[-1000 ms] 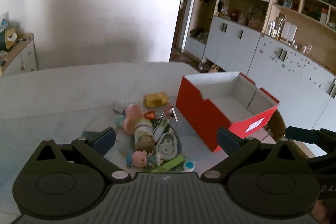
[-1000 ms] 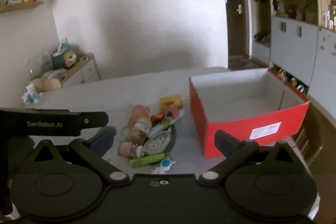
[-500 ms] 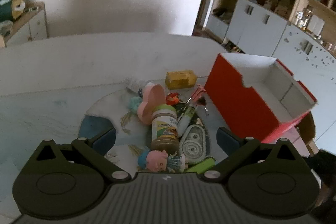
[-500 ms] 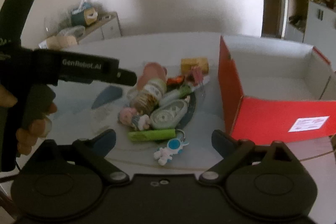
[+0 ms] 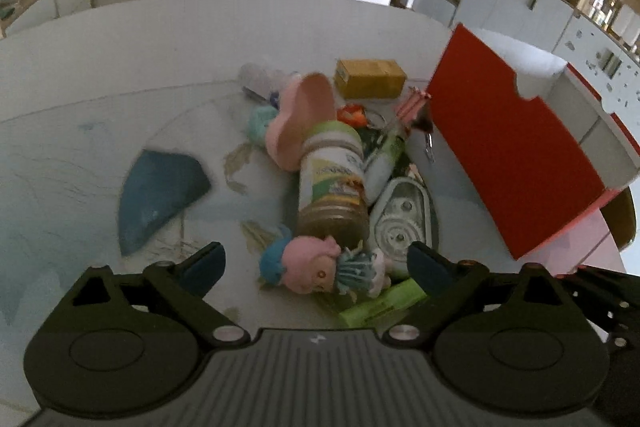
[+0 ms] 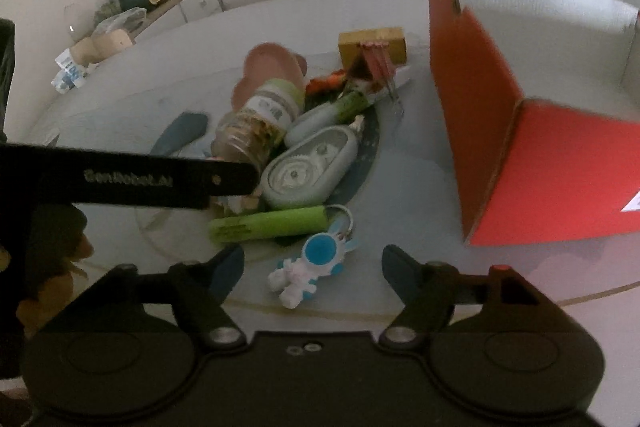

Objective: Organize rigid objects
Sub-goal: 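Grasp the pink-haired doll with the left tool while the right tool grasps the astronaut keychain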

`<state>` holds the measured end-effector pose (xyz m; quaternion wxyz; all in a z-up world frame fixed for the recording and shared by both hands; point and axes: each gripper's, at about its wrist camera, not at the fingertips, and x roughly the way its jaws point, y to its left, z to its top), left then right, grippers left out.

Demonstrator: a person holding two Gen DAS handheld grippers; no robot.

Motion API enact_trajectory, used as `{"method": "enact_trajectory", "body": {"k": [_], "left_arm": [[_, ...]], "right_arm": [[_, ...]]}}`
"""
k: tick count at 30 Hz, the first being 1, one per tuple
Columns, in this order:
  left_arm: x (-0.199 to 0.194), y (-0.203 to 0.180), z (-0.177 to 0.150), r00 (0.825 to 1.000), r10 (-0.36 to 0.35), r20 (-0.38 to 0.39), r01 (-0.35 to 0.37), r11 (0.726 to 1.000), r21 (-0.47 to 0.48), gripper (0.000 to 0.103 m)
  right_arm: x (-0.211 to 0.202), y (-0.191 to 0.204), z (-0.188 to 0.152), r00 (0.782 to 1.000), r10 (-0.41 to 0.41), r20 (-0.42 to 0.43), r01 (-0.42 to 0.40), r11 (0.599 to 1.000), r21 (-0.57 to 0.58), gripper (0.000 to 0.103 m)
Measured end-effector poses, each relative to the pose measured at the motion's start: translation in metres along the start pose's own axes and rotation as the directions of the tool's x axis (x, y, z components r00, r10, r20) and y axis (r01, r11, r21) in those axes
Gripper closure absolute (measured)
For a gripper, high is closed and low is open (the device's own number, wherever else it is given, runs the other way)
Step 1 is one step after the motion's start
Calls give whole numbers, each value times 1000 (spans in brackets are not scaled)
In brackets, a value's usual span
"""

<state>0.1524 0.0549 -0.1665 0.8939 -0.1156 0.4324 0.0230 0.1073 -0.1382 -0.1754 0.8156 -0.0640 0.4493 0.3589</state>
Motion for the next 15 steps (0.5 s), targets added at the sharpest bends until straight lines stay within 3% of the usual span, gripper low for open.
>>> {"method": "enact_trajectory", "body": {"k": [10, 15], "left_arm": [[9, -2, -3, 1000, -20, -23, 20, 1000, 8, 23], [10, -6, -3, 1000, -8, -13, 9, 999, 31, 24]], "right_arm": [[8, 0, 2, 1000, -23, 2, 23, 1000, 0, 52], [8, -1, 1, 999, -40, 3, 40, 999, -4, 63]]}}
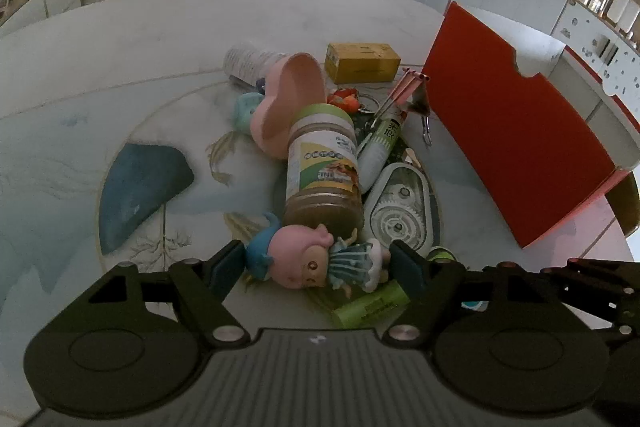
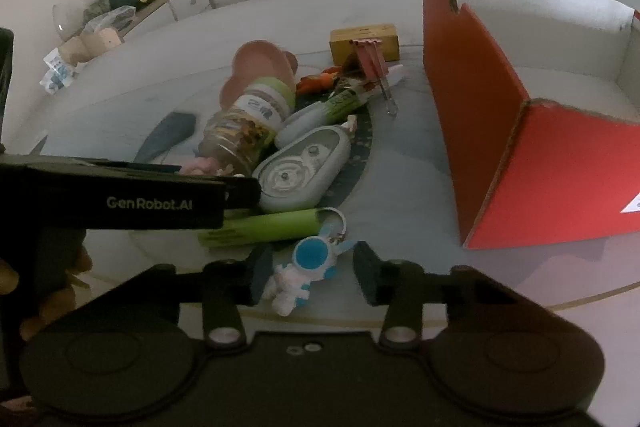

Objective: Organize rigid objects
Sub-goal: 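Grasp the pink-haired doll with the left tool while the right tool grasps the astronaut keychain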

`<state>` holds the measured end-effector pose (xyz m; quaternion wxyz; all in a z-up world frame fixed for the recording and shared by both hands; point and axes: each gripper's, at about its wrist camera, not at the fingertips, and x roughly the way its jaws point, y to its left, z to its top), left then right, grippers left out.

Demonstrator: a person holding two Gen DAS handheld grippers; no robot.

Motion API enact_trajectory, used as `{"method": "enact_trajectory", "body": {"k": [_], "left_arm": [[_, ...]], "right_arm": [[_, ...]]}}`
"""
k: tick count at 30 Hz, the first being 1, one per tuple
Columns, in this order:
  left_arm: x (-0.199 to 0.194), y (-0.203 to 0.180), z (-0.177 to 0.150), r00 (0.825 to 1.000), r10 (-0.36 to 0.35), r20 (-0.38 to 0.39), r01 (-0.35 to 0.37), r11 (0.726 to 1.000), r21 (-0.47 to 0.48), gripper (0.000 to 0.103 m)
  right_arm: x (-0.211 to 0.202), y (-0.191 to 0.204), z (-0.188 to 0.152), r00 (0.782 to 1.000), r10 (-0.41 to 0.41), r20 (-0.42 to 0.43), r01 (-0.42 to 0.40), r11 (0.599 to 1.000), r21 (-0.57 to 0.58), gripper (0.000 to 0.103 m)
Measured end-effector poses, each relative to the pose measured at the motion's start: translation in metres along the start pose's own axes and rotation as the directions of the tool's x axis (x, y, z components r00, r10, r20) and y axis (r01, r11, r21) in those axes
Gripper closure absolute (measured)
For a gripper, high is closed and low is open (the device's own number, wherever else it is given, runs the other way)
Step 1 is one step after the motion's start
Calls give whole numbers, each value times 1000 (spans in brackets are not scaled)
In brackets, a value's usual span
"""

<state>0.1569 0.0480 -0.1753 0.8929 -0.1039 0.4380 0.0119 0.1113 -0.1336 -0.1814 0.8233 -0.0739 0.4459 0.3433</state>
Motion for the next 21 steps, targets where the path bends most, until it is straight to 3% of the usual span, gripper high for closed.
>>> {"method": "enact_trajectory", "body": {"k": [3, 15, 21], "left_arm": [[0, 0, 0, 1000, 0, 6, 0, 1000, 6, 24], [-9, 4, -5, 1000, -14, 15, 14, 1000, -10, 25], [-22, 3, -6, 1000, -6, 24, 5, 1000, 27, 25]], "right_arm": [[0, 0, 1, 1000, 17, -1, -17, 1000, 2, 72], [-9, -1, 6, 999, -9, 35, 7, 1000, 30, 73], [-26, 2, 7, 997, -17, 75, 13, 999, 43, 73]]}}
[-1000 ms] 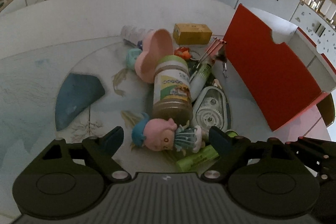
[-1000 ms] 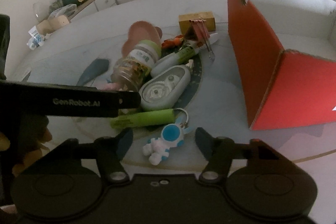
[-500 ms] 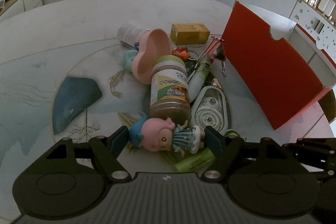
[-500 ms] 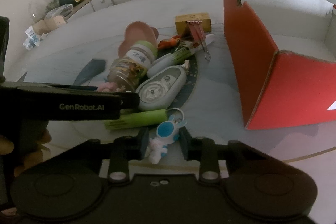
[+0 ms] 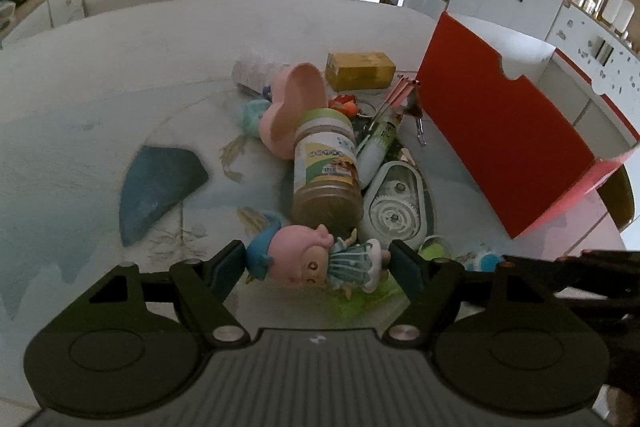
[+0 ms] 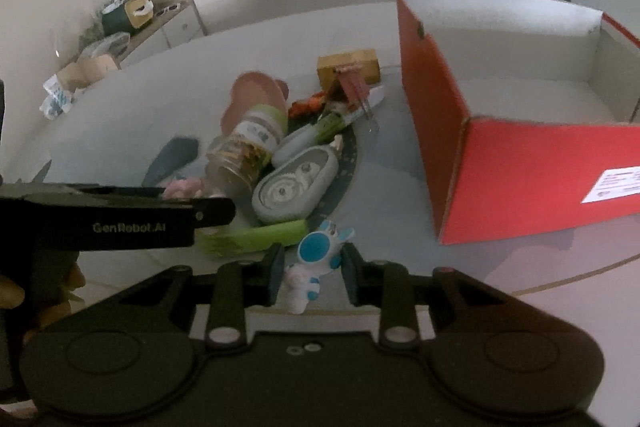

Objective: Organize rigid objects
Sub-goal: 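Grasp the pink-haired doll with the left tool while the right tool grasps the astronaut keychain, then carry the doll and keychain into the red box and release both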

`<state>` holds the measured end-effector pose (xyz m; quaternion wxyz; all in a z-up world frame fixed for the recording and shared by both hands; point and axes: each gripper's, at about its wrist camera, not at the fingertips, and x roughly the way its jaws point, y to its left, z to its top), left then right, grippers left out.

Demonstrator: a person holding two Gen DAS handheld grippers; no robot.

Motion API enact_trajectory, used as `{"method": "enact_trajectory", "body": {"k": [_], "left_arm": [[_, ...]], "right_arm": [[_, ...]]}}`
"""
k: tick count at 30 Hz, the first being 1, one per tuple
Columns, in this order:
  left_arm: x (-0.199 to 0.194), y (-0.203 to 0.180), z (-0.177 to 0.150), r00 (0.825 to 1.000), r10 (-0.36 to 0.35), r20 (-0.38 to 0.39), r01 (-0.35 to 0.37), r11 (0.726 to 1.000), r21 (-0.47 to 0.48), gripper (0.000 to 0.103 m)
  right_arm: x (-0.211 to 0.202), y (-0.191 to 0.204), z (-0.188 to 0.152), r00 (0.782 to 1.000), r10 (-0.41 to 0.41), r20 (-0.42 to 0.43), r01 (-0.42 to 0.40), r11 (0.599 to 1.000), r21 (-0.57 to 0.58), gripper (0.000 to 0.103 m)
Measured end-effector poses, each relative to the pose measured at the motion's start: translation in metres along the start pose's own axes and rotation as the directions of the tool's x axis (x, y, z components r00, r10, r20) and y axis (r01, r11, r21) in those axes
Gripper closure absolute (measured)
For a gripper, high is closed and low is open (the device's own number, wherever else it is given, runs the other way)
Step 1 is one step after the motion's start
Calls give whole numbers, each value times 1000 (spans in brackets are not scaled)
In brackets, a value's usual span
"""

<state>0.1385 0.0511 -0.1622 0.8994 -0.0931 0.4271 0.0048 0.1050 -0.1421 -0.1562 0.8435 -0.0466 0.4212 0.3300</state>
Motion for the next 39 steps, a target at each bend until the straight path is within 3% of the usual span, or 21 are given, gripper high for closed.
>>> {"method": "enact_trajectory", "body": {"k": [8, 23, 30, 39], "left_arm": [[-38, -1, 7, 998, -36, 49, 34, 999, 30, 25], [-111, -43, 49, 982, -161, 99, 136, 966, 221, 25], [-113, -76, 76, 976, -184, 115, 146, 950, 277, 25], [-83, -146, 114, 975, -187, 122, 143, 942, 303, 25]], "right_arm": [[-44, 4, 7, 996, -9, 90, 8, 1000, 14, 73], [-103, -18, 46, 983, -53, 174, 45, 998, 49, 73], [-110, -57, 66, 982, -75, 173, 70, 997, 33, 73], [-100, -125, 93, 990, -54, 131, 60, 997, -47, 73]]}}
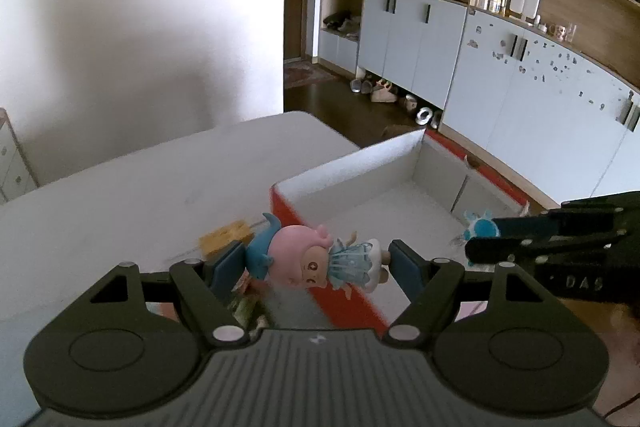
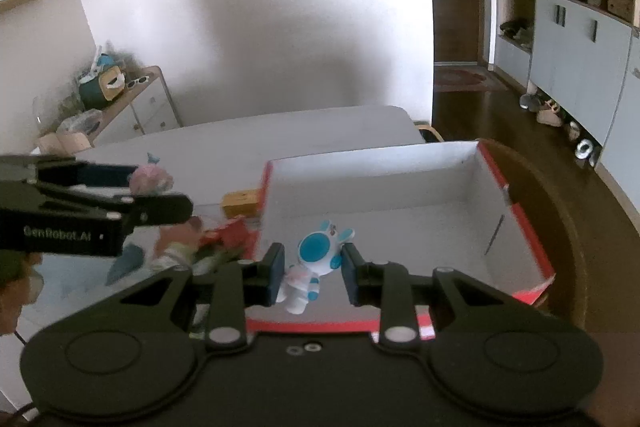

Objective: Organize rigid objects
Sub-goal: 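Carry the doll and keychain into the red box and release both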

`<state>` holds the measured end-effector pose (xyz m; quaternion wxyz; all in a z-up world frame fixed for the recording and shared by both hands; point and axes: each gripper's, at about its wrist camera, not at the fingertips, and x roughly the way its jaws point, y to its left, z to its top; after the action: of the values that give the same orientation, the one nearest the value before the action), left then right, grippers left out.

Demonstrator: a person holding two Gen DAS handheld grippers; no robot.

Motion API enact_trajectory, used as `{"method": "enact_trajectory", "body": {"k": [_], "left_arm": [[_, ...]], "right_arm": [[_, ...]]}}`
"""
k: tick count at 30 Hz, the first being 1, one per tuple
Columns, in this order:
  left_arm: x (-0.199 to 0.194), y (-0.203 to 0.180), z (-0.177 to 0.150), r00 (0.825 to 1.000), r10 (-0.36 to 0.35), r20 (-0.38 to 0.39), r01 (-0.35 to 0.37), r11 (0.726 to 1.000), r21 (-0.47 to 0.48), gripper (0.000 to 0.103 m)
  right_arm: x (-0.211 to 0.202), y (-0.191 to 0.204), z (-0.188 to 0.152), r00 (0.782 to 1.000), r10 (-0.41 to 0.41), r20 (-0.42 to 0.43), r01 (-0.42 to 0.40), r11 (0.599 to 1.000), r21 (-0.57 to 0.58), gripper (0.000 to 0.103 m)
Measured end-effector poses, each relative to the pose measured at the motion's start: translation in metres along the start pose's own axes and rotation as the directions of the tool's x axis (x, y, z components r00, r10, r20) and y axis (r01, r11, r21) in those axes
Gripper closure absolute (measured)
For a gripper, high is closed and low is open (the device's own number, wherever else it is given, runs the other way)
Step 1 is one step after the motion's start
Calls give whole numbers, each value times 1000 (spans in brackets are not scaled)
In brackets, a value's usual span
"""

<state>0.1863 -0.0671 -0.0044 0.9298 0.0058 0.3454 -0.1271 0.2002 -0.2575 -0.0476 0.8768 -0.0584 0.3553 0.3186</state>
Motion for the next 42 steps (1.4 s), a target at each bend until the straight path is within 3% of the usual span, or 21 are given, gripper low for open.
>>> {"method": "enact_trajectory", "body": {"k": [10, 18, 25, 38, 42], "left_arm": [[90, -61, 45, 997, 34, -64, -34, 999, -2, 25], [168, -89, 51, 983, 46, -178, -46, 999, 2, 25], [222, -98, 45, 956, 57, -286, -65, 998, -20, 25], [280, -90, 21, 885, 57, -462, -91, 995, -52, 25], [282, -93, 21, 882, 55, -468, -86, 995, -45, 25]], "right_arm": [[34, -71, 17, 997, 8, -71, -14, 996, -91, 73], [73, -92, 11, 983, 29, -179, -61, 983, -174, 73], [104, -96, 2, 963, 27, -267, -84, 975, -205, 73], [120, -87, -5, 926, 6, -378, -94, 972, -214, 73], [116, -85, -5, 923, 3, -384, -93, 972, -216, 72]]}}
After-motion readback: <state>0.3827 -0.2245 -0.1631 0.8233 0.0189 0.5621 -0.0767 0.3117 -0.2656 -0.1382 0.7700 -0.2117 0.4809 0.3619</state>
